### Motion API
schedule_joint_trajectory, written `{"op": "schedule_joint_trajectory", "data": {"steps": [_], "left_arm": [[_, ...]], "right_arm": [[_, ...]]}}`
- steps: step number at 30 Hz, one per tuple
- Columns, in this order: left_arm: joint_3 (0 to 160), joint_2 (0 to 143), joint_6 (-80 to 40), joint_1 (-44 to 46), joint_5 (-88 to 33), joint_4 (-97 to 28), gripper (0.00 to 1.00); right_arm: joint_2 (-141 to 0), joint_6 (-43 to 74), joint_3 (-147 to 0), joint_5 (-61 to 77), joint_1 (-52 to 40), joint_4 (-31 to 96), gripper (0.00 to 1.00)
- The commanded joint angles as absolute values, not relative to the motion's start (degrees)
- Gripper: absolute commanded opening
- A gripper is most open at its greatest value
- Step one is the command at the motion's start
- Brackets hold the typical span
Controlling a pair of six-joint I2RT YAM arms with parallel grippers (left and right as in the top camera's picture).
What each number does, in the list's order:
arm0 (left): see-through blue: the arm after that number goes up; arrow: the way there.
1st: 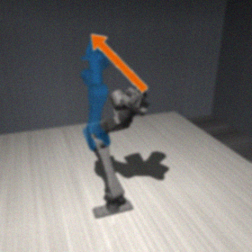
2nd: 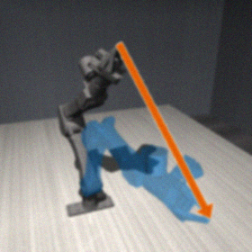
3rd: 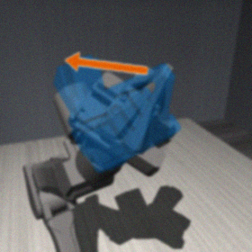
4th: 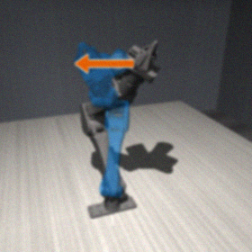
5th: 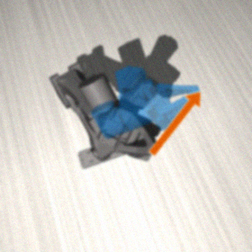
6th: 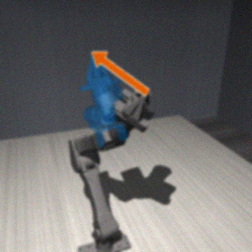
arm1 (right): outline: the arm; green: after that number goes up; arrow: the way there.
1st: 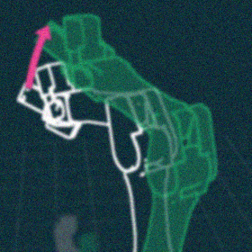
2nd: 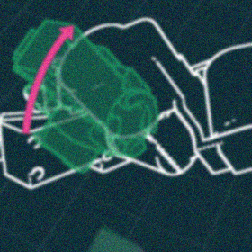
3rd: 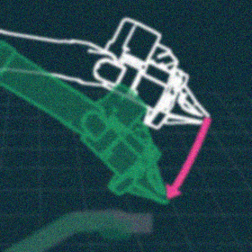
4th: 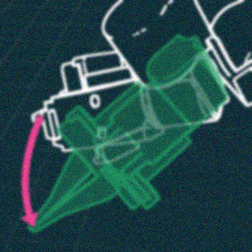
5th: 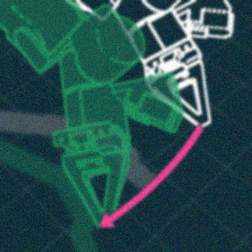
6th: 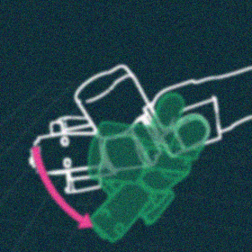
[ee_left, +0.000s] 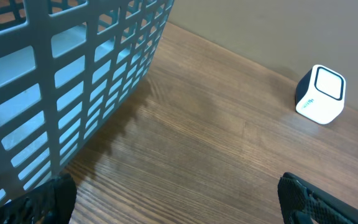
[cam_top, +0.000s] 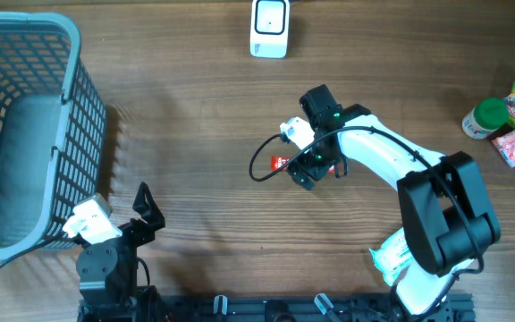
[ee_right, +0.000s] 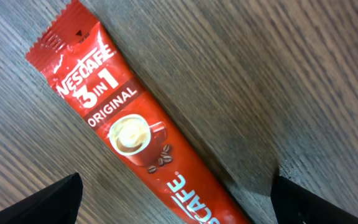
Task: Scan the item barcode
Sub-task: 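Lift the Nescafe stick toward the barcode scanner, right gripper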
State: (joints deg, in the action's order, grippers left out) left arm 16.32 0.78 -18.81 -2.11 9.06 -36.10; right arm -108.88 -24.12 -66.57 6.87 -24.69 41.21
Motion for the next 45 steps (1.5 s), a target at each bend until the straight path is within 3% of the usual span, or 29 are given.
{"op": "schedule_joint_trajectory", "data": {"steps": [1,4,8,12,14,19,23,26,33,36,45], "left_arm": [[16.2,0.3,-19.1,-2.4,8.6,-35.9,1.00],[16.2,0.3,-19.1,-2.4,8.6,-35.9,1.00],[16.2,0.3,-19.1,-2.4,8.6,-35.9,1.00],[16.2,0.3,-19.1,-2.4,8.6,-35.9,1.00],[16.2,0.3,-19.1,-2.4,8.6,-35.9,1.00],[16.2,0.3,-19.1,-2.4,8.6,-35.9,1.00],[16.2,0.3,-19.1,-2.4,8.6,-35.9,1.00],[16.2,0.3,-19.1,-2.4,8.6,-35.9,1.00],[16.2,0.3,-19.1,-2.4,8.6,-35.9,1.00],[16.2,0.3,-19.1,-2.4,8.6,-35.9,1.00],[16.2,0.3,-19.1,-2.4,8.6,-35.9,1.00]], "right_arm": [[-111.7,-23.9,-66.3,3.8,-24.5,41.0,0.78],[-112.3,-23.8,-62.7,3.4,-24.5,38.4,0.56],[-112.3,-20.4,-57.9,6.5,-24.5,33.9,0.04],[-111.7,-9.2,-62.3,13.9,-24.5,40.1,0.04],[-111.7,1.8,-68.3,29.0,-24.5,51.7,0.05],[-111.7,17.8,-70.0,55.8,-24.5,61.5,0.04],[-111.7,39.3,-69.9,60.7,-24.5,63.5,0.04],[-111.7,45.4,-69.9,70.1,-24.5,57.0,0.04],[-111.7,30.2,-69.9,78.1,-24.5,51.4,0.04],[-111.7,25.7,-69.9,89.3,-24.5,41.6,0.04],[-111.7,40.5,-69.9,93.0,-24.5,4.3,0.04]]}}
